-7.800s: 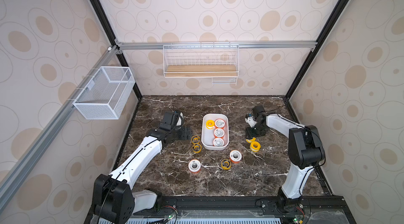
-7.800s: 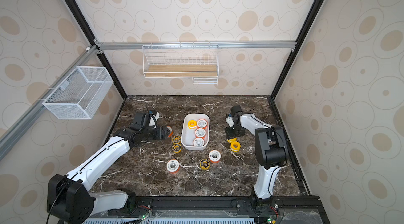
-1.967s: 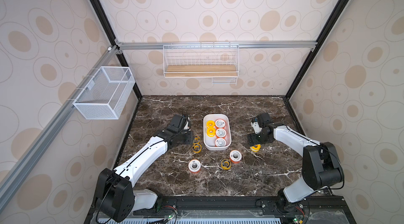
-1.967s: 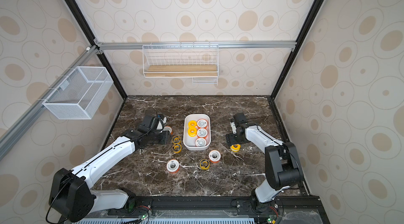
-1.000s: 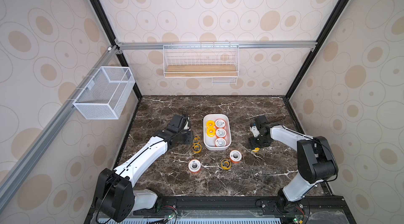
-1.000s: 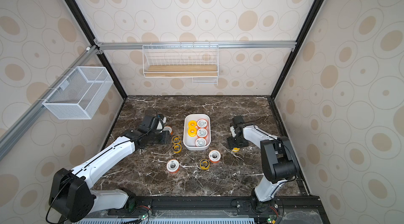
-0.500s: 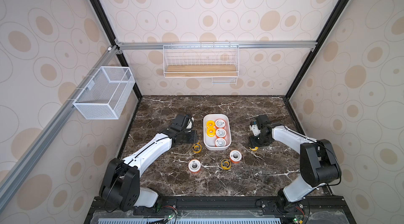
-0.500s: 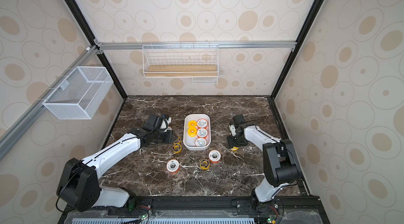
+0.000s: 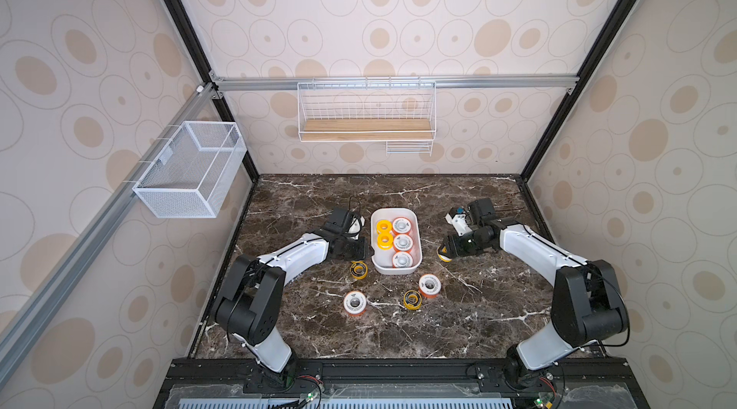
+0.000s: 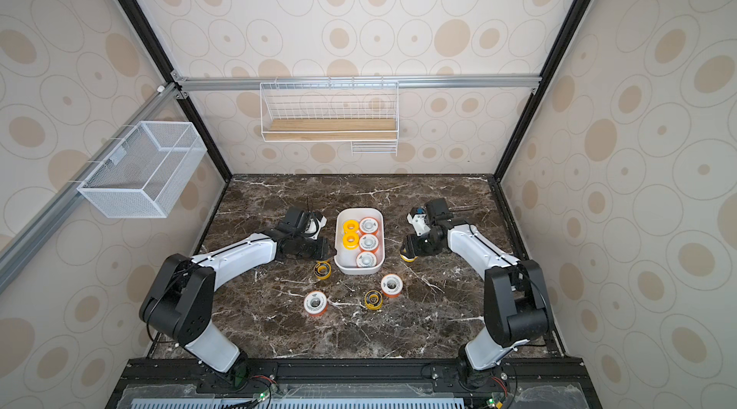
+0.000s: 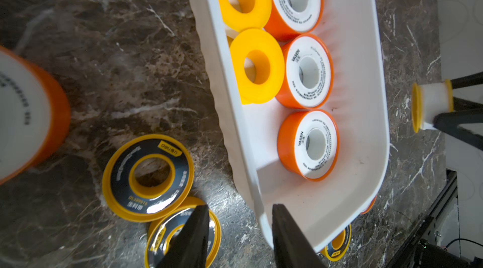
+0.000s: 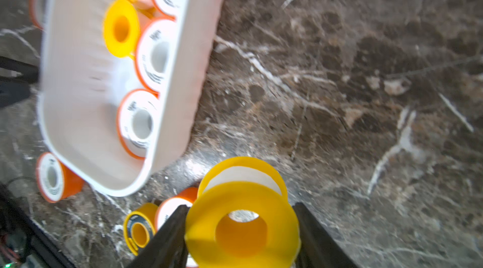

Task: Put the sealing tape into the storage box
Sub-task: Pick up the sealing tape at the center of the board, then adjust the storage box at the center of the board.

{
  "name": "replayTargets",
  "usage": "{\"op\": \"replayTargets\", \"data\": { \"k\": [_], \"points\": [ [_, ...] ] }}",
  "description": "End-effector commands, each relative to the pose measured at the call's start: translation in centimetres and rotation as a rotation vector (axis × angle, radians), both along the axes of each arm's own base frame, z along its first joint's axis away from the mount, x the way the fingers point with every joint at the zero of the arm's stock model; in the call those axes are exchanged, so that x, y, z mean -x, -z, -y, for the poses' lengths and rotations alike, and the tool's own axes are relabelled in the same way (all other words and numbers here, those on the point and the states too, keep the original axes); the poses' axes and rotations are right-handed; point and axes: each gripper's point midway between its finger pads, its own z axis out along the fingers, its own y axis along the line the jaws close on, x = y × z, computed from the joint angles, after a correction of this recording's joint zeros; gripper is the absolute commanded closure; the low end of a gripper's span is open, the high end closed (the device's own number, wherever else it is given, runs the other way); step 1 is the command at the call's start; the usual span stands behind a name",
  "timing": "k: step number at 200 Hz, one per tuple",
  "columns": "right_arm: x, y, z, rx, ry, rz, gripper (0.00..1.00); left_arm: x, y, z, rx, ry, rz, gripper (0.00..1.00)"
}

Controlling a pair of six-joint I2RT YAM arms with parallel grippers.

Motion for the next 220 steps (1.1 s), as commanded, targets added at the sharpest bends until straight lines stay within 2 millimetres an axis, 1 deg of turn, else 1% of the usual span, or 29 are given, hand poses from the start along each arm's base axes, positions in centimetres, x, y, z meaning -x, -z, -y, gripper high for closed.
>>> {"op": "replayTargets", "data": {
  "k": [1,9,51,88,132,220],
  "points": [
    [-0.2,-3.0,-3.1,-0.103,-0.078,0.042,0.38,-1.2,-1.8,1.6,0.088,0.03,0.035,0.58],
    [-0.2,-3.3,-3.9,-0.108,-0.104,0.047,0.38,-1.2,-1.8,1.8,0.093,0.032,0.034,0.59],
    [0.4,-4.4,-8.2,-0.119,-0.229,0.075,0.38,-1.0,-1.4,2.5,0.129,0.055,0.012,0.72],
    [1.0,-3.8,-11.0,-0.096,-0.296,0.072,0.39,-1.0,-1.2,2.8,0.146,0.058,0.001,0.8],
    [1.6,-2.3,-13.2,-0.018,-0.358,0.079,0.39,-0.9,-1.0,2.4,0.125,0.046,-0.002,0.8],
    [1.7,0.6,-16.0,0.093,-0.413,0.066,0.39,-0.8,-0.9,2.0,0.101,0.037,-0.003,0.8]
  ]
}}
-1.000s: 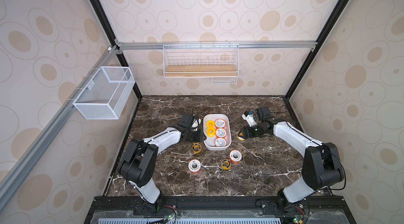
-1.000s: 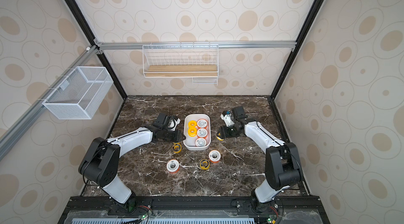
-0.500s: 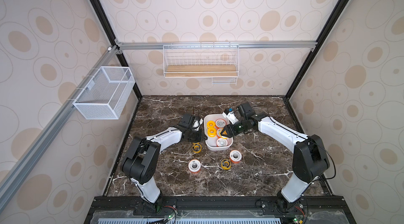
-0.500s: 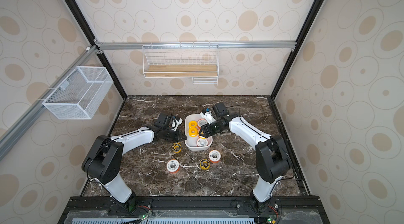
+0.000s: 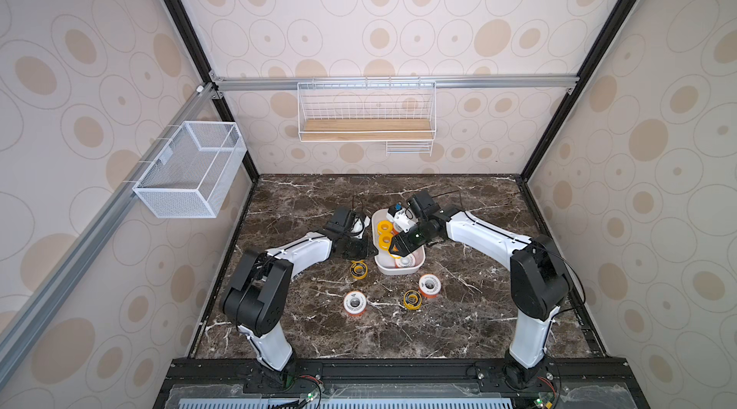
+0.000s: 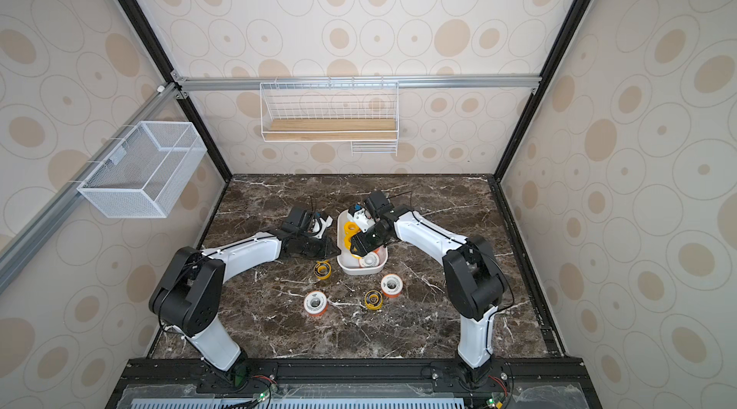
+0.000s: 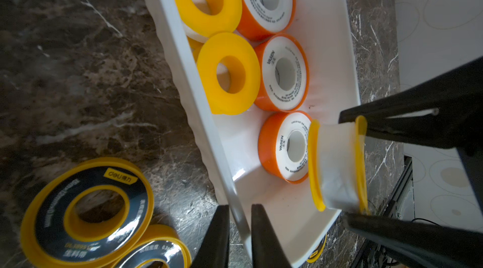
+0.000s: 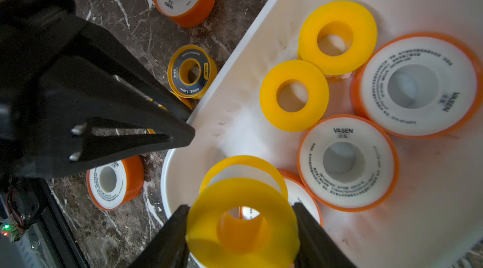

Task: Put the sealing tape into the storage box
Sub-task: Adjust the storage box at the center of the board, then place the sealing tape in the storage box.

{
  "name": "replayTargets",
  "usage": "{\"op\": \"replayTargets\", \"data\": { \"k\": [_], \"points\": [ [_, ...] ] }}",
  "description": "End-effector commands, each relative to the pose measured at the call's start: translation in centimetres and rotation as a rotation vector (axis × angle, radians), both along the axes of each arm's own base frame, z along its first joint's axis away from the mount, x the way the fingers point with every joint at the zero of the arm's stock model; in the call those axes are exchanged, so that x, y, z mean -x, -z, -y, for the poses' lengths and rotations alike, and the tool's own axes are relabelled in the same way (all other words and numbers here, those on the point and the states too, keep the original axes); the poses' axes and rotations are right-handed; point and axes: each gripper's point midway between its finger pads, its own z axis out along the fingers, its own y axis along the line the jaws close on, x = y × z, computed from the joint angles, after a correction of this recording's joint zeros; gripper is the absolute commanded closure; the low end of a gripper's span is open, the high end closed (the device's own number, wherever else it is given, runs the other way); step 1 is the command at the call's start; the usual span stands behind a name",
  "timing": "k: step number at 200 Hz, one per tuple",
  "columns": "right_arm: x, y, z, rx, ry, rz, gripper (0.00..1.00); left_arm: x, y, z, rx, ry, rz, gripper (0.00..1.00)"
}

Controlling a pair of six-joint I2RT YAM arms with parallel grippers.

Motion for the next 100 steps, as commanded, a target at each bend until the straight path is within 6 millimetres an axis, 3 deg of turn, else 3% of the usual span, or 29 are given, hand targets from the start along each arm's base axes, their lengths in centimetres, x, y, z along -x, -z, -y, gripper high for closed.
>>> {"op": "replayTargets", "data": {
  "k": [1,100],
  "points": [
    [0.2,0.6,-0.5,0.049,-0.023,0.005,0.39,-0.8,-1.1,0.1,0.001,-0.003,0.026,0.8],
    [0.4,3.0,-1.7,0.135,-0.05,0.003,0.4,-0.7,-1.1,0.0,-0.005,-0.004,0.024,0.8]
  ]
}}
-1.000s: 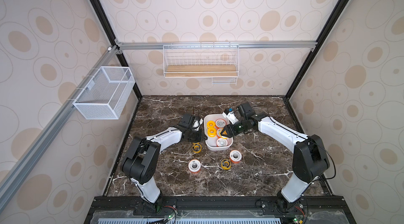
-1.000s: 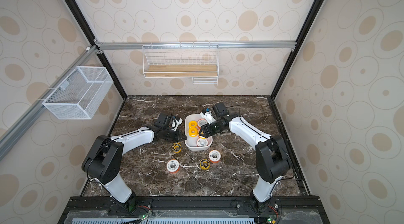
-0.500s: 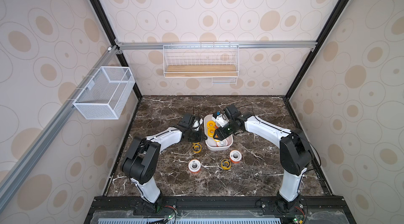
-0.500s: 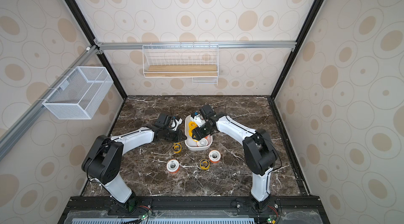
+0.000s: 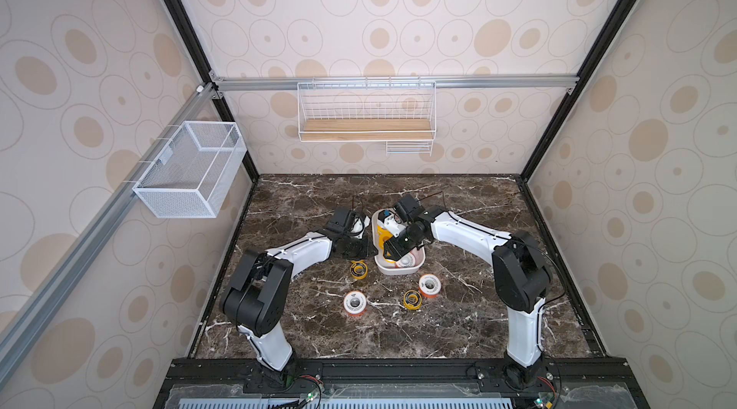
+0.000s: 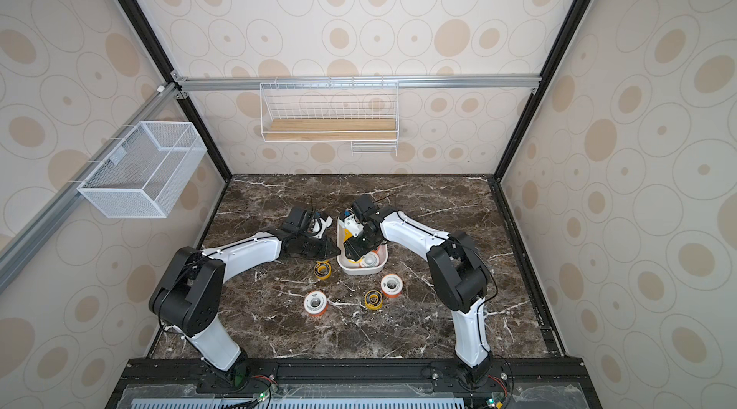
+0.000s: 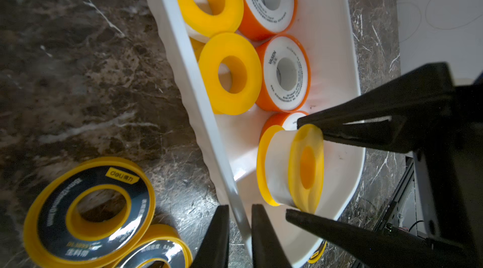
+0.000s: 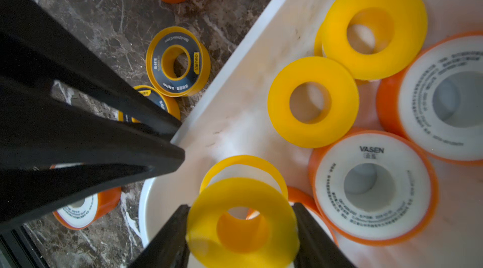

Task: Put the sealing tape into the storage box
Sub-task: Place the sealing tape in the storage box.

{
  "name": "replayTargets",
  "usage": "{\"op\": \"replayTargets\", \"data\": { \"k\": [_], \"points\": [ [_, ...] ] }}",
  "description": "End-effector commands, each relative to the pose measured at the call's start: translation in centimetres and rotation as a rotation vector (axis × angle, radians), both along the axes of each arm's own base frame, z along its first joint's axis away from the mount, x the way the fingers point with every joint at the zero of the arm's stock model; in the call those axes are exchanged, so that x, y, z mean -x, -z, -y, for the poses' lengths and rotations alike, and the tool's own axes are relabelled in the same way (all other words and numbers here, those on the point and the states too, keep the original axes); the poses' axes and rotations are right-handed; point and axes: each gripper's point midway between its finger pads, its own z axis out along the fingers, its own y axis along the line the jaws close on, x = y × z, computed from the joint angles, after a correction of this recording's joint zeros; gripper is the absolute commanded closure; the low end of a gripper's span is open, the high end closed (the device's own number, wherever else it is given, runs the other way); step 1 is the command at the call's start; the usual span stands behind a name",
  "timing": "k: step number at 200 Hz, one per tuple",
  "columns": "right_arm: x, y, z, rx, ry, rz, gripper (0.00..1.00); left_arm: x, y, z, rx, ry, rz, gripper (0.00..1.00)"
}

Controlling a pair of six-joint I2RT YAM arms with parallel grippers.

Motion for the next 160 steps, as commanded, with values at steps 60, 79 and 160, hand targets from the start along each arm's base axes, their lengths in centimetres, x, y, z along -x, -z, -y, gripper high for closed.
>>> {"op": "replayTargets", "data": {
  "k": [60,79,160],
  "points": [
    [-0.2,1.5,-0.5,0.06,-0.015,-0.004,0.4,-0.7,-1.2,0.1,-0.003,-0.001,0.024,0.79],
    [-0.1,1.6,-0.7,0.061,-0.018,-0.008,0.4,-0.7,-1.2,0.1,-0.003,-0.001,0.024,0.79],
    [0.0,2.0,-1.2,0.072,-0.03,-0.013,0.4,-0.7,-1.2,0.0,-0.005,-0.001,0.025,0.79]
  ]
}}
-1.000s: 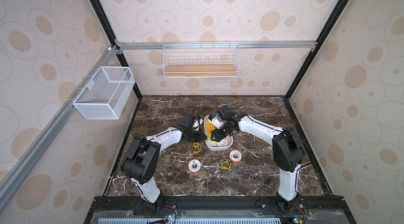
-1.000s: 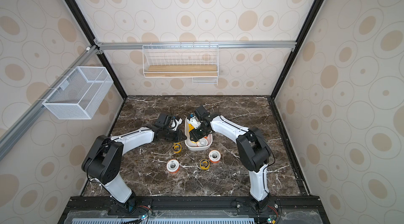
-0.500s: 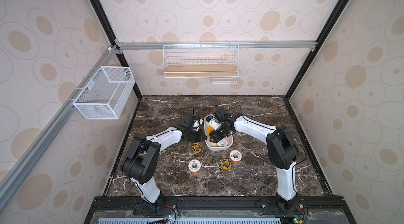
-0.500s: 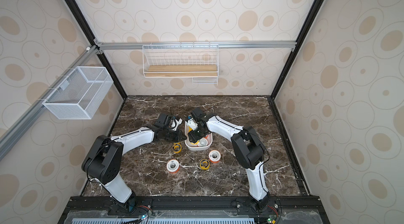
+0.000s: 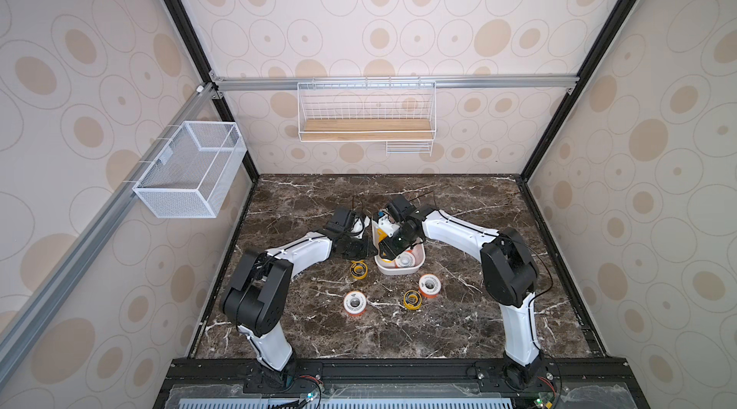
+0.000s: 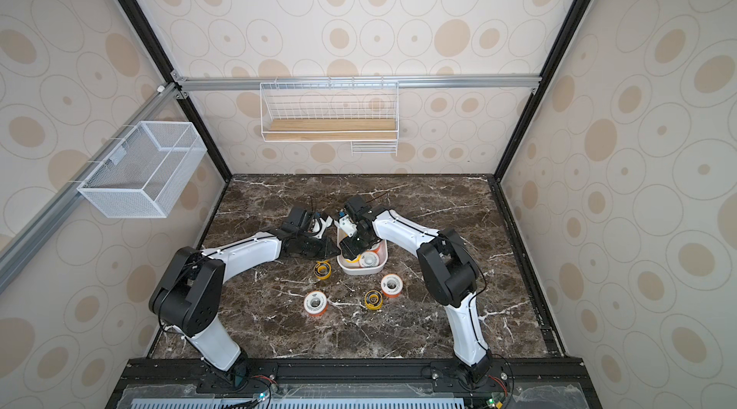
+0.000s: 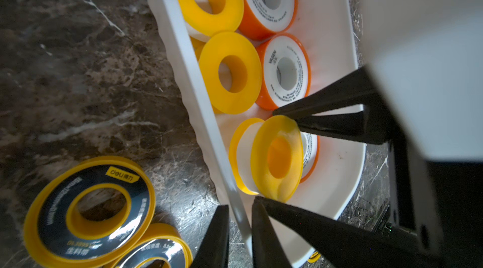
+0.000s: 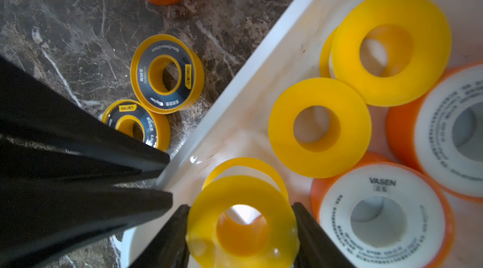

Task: Put the sealing tape into the storage box
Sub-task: Place the sealing tape in the storage box.

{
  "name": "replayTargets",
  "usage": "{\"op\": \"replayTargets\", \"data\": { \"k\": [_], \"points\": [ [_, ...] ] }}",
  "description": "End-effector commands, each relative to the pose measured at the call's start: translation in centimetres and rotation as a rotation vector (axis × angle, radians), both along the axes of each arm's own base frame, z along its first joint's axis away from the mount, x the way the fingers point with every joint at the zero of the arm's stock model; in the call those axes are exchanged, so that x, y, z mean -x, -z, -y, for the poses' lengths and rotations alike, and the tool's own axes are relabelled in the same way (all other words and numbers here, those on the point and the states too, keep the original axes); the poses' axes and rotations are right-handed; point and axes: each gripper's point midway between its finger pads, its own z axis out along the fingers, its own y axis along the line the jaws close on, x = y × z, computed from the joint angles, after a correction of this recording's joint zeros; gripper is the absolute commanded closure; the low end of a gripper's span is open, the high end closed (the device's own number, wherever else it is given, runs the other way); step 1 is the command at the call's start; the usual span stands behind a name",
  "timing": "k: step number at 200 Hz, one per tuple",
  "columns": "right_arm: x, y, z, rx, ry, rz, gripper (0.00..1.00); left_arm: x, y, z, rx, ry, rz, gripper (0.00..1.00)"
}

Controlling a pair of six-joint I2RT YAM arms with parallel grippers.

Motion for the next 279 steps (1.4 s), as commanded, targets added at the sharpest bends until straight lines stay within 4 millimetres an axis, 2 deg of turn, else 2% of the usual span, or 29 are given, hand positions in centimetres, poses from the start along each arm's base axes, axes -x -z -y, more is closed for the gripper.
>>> {"op": "replayTargets", "data": {
  "k": [1,30,75,101,133,154,174,199,256,279],
  "points": [
    [0.7,0.8,0.1,0.036,-0.015,-0.022,0.4,-0.8,-1.2,0.0,-0.004,-0.002,0.027,0.79],
    [0.9,0.6,-0.2,0.024,-0.025,-0.027,0.4,-0.7,-1.2,0.1,-0.003,0.0,0.026,0.79],
    [1.0,-1.1,-0.8,-0.027,-0.034,-0.01,0.4,-0.7,-1.2,0.1,-0.004,0.001,0.024,0.79],
    [1.0,-1.2,-0.9,-0.036,-0.034,-0.015,0.4,-0.7,-1.2,0.1,-0.003,0.001,0.025,0.79],
    [1.1,-0.8,-0.9,-0.033,-0.035,-0.022,0.4,-0.7,-1.2,0.1,-0.006,0.002,0.024,0.79],
    [0.9,0.3,-0.5,0.002,-0.022,-0.027,0.39,-0.7,-1.3,0.1,-0.005,0.002,0.026,0.79],
    [0.9,1.2,0.0,0.036,-0.016,-0.031,0.37,-0.7,-1.3,0.1,-0.004,0.002,0.027,0.79],
    [1.0,1.3,0.1,0.039,-0.015,-0.031,0.3,-0.7,-1.2,0.1,-0.005,0.002,0.024,0.78],
    [1.0,0.2,0.3,0.024,-0.013,-0.01,0.26,-0.7,-1.4,0.0,-0.005,0.002,0.027,0.76],
    [1.0,-0.9,0.4,0.003,-0.009,0.011,0.25,-0.6,-1.9,0.1,-0.001,0.001,0.036,0.75]
  ]
}}
